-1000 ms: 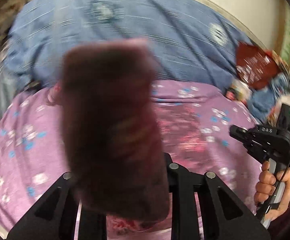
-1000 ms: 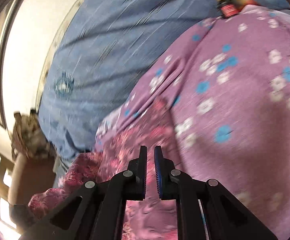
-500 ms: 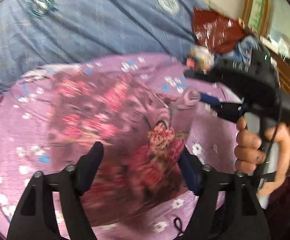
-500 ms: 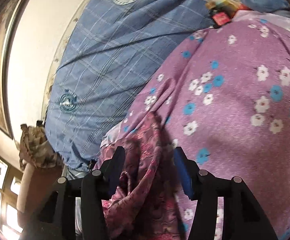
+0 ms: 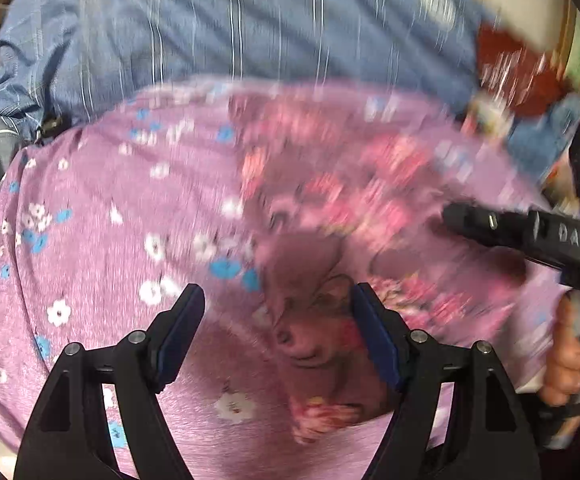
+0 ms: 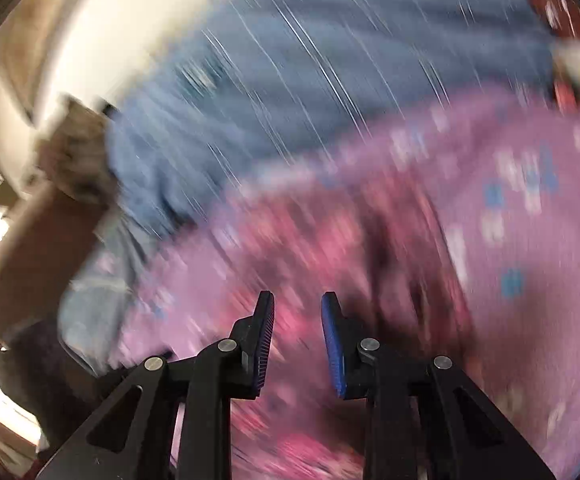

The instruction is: Fold small clothes

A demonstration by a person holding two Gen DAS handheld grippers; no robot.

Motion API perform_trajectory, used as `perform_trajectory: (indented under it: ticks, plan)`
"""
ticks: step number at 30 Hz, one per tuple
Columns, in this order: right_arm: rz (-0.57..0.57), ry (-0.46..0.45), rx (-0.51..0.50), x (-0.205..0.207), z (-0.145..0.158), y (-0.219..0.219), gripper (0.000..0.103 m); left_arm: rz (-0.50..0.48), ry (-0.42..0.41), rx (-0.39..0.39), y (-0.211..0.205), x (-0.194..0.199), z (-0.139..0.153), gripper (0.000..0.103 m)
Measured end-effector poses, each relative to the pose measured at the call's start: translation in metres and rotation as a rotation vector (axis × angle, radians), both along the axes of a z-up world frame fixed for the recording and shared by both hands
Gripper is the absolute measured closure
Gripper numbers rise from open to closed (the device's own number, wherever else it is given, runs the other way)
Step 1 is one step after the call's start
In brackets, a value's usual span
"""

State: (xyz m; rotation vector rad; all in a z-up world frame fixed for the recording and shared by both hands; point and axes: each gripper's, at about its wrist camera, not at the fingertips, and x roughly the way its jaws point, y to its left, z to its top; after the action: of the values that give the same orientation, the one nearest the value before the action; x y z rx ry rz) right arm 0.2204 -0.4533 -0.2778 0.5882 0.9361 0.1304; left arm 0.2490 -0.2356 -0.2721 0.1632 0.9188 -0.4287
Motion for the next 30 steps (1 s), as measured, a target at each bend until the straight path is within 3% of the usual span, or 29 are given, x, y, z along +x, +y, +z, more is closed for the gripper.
perform_trajectory:
  ticks: [1, 2, 6, 7, 11, 14, 16, 18, 20, 22, 27, 30]
  plan:
    - [-0.013, 0.049, 0.009, -0.002, -0.014, -0.002, 0.092, -0.008, 0.028, 0.019, -0.002, 0.001, -0.012, 0.024]
    - [-0.036, 0.025, 0.037, -0.01, -0.017, -0.008, 0.095, -0.007, 0.035, -0.003, 0.0, 0.001, -0.016, 0.024]
    - [-0.047, 0.001, 0.063, -0.038, -0.011, -0.012, 0.095, -0.023, 0.053, -0.037, 0.007, 0.003, -0.009, 0.024]
    - [-0.043, -0.009, 0.042, -0.048, -0.008, -0.008, 0.091, -0.027, 0.05, -0.045, 0.009, 0.004, -0.005, 0.024]
    - [-0.004, 0.06, -0.053, -0.052, -0.017, 0.007, 0.091, -0.015, -0.02, -0.071, 0.012, 0.012, 0.01, 0.024]
    - [0.034, 0.107, -0.089, -0.043, -0.011, 0.012, 0.091, -0.022, 0.024, -0.04, 0.003, 0.028, -0.001, 0.024]
    - [0.029, 0.096, -0.085, -0.032, 0.009, 0.006, 0.087, -0.018, 0.034, -0.104, 0.003, 0.043, 0.004, 0.024]
    - [0.002, 0.025, -0.084, -0.019, 0.031, -0.001, 0.086, 0.01, -0.009, -0.14, 0.002, 0.061, 0.02, 0.024]
    - [-0.041, -0.02, -0.099, 0.003, 0.048, -0.005, 0.083, 0.033, -0.047, -0.139, -0.002, 0.08, 0.029, 0.024]
    - [-0.088, -0.037, -0.098, 0.035, 0.053, -0.007, 0.082, 0.032, -0.032, -0.104, -0.011, 0.101, 0.026, 0.024]
    - [-0.123, 0.023, 0.0, 0.103, 0.021, -0.003, 0.082, 0.033, 0.004, -0.093, -0.024, 0.134, 0.0, 0.022]
    - [-0.172, 0.133, -0.01, 0.137, -0.032, -0.004, 0.086, 0.011, 0.015, -0.023, -0.036, 0.143, -0.017, 0.018]
